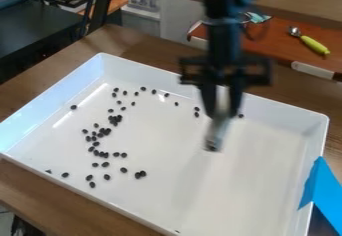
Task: Sweep into pile
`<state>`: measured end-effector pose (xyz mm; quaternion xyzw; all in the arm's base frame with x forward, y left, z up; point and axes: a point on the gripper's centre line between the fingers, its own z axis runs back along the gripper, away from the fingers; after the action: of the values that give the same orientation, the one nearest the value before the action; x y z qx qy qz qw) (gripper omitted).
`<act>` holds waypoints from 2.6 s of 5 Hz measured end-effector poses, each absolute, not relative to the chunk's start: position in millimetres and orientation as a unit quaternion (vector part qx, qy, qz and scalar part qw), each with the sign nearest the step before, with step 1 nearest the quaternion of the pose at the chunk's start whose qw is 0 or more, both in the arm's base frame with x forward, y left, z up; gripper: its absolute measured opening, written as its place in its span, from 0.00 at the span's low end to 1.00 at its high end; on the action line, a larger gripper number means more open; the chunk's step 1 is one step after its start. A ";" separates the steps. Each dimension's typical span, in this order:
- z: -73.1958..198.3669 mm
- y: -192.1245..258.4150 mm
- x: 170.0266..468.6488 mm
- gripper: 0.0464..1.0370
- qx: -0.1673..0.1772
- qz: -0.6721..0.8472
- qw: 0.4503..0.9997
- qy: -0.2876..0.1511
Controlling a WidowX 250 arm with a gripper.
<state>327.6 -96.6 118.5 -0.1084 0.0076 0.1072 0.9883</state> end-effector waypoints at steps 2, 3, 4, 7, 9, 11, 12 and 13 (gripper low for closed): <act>92.3 -136.5 342.4 0.29 -0.100 0.103 0.990 -0.006; 83.3 -145.1 355.4 0.29 -0.099 0.110 0.989 -0.016; 74.5 -146.4 364.6 0.29 -0.096 0.113 0.989 -0.016; 58.7 -117.5 382.2 0.29 -0.083 0.120 0.989 -0.015; 52.4 -79.4 378.4 0.29 -0.092 0.105 0.990 -0.014; 52.2 -10.6 370.7 0.29 -0.101 0.099 0.990 -0.019; 51.9 21.1 369.2 0.29 -0.101 0.102 0.989 -0.024; 54.9 59.7 366.9 0.29 -0.099 0.121 0.988 -0.022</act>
<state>366.9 59.7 54.9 -0.0991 -0.0215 0.1206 0.9875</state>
